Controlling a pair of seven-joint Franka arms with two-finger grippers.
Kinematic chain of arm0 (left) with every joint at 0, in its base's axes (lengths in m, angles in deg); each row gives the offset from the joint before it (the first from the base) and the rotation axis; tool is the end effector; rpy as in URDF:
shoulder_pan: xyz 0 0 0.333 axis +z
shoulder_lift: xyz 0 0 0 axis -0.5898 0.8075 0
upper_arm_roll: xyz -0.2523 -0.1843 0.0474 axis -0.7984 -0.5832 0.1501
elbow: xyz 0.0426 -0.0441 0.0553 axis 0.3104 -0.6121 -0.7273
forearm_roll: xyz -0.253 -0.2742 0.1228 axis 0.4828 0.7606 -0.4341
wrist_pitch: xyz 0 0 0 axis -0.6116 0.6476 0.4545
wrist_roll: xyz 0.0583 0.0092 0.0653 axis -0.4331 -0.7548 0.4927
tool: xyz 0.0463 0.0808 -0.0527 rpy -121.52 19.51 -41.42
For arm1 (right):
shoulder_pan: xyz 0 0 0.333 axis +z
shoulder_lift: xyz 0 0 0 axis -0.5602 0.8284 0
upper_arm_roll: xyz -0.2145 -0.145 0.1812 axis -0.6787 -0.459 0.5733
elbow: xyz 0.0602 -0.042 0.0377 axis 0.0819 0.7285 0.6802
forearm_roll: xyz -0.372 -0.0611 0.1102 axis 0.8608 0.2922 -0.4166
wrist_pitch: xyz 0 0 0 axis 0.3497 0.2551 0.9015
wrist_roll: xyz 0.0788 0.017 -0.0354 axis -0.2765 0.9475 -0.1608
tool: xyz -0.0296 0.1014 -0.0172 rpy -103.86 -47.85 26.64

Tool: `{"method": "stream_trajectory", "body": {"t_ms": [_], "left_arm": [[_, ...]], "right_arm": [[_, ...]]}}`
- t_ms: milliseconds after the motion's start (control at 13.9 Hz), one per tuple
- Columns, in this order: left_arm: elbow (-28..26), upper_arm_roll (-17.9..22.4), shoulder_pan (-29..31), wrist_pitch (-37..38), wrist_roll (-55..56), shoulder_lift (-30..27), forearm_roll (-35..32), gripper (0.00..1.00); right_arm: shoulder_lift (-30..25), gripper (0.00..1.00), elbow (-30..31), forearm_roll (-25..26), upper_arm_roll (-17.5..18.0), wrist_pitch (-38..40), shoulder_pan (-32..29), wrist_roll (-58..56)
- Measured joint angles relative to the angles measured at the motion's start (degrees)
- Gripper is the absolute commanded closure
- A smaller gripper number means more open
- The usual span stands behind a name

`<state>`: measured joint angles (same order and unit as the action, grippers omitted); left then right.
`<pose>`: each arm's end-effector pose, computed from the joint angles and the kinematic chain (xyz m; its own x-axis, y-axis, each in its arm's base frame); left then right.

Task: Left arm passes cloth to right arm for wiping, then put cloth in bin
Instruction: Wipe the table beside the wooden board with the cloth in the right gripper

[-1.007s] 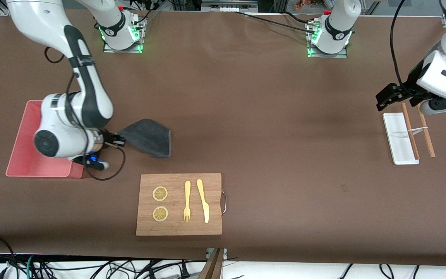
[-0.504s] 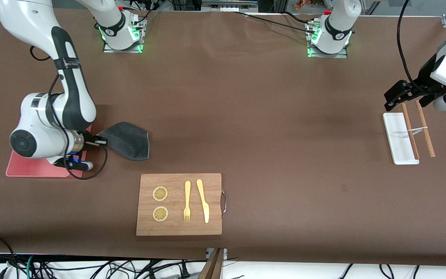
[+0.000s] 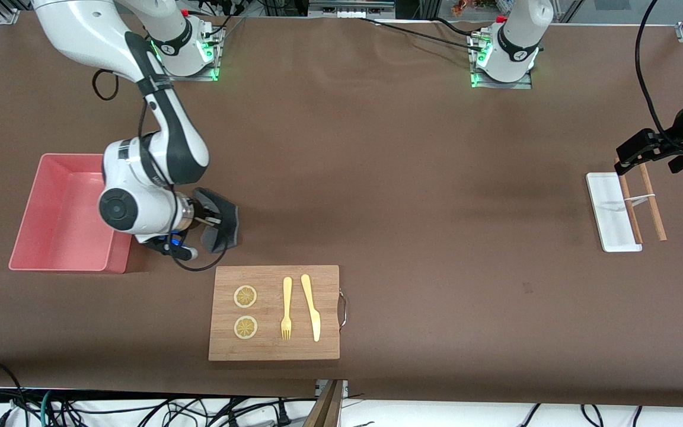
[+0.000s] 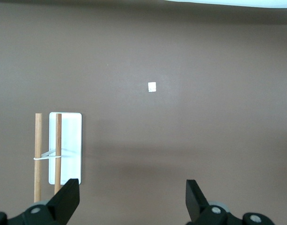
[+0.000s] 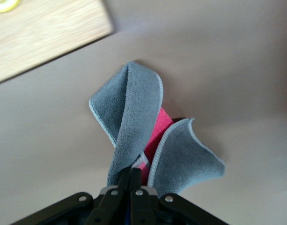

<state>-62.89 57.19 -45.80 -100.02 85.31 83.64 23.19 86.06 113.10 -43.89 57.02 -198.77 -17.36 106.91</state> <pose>0.5761 0.0003 0.6157 0.9948 0.0755 0.0683 0.0762 -0.9971 -0.0078 0.6191 0.2062 0.2713 0.8958 -0.3579 -0.2634 -0.3694 -0.9292 0.0063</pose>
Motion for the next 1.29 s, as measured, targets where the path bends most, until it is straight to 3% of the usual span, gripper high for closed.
{"method": "stream_trajectory", "body": {"t_ms": [504,719,1007,1295], "left_arm": [[0.36,-0.09,0.36,0.04,-0.01,0.27,0.06,0.0],[0.65,-2.27,4.28,0.06,-0.15,0.32,0.3,0.0],[0.75,-6.0,7.53,0.1,-0.22,0.33,0.37,0.0],[0.8,-6.14,7.73,0.13,-0.22,0.34,0.37,0.0]], "right_arm": [[2.66,1.0,0.26,-0.01,11.9,-13.51,2.27,24.32],[3.55,1.0,0.26,-0.01,14.43,-17.45,3.41,30.75],[4.26,1.0,0.27,0.22,14.28,-18.4,2.78,27.61],[4.27,1.0,0.24,0.38,9.79,-13.68,-0.22,13.67]]}}
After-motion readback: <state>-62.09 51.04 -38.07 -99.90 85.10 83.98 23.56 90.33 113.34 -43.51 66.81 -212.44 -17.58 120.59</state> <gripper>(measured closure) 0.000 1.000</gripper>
